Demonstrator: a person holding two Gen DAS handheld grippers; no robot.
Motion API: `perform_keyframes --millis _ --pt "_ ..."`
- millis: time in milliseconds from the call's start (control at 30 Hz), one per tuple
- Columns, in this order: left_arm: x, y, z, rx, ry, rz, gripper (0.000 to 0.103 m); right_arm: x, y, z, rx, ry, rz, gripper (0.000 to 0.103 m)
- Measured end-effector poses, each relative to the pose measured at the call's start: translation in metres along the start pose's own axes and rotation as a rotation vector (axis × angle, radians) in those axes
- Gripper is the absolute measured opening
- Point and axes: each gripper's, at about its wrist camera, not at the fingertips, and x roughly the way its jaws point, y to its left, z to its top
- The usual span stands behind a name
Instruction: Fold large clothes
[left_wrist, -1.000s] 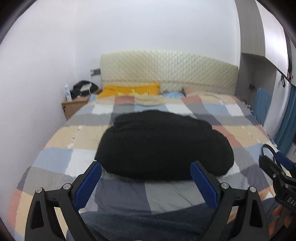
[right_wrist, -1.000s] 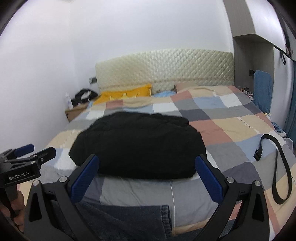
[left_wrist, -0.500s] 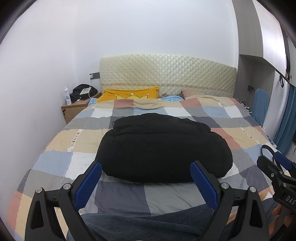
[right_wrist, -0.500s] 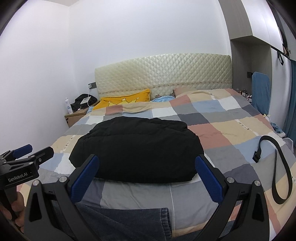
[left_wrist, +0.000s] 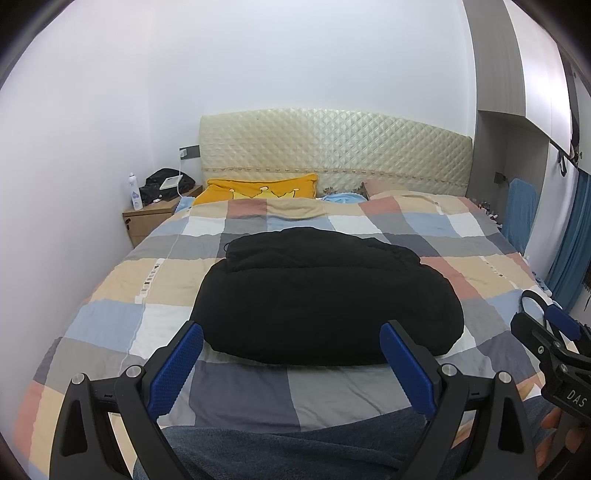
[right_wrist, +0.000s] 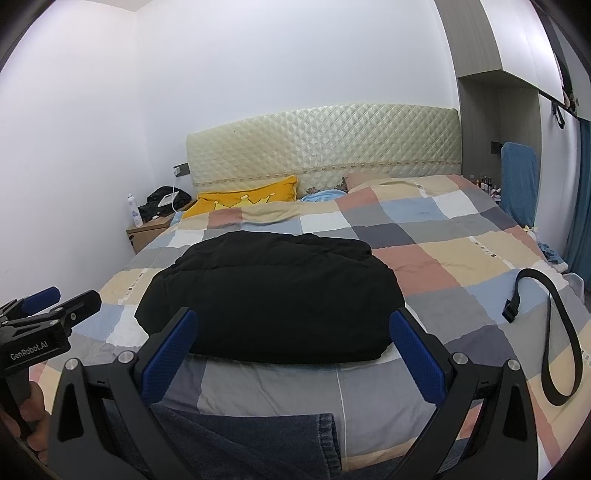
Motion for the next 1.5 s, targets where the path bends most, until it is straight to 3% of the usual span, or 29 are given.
perform_keyframes --millis 767,1067,1500 --pt "-0.002 0.000 -0.001 0.001 -0.007 0.006 0.097 0.001 -0.001 -0.002 -0.001 0.000 -0.002 0.103" --pt "0.036 -0.012 -0.006 0.032 0.019 0.062 0.097 0.004 -0.002 0.001 0.012 0.020 -0.016 0.103" --pt "0.097 -0.046 -0.011 0.028 0.062 0.027 0.097 -0.017 0.007 0.025 -0.001 -0.020 -0.033 0.103"
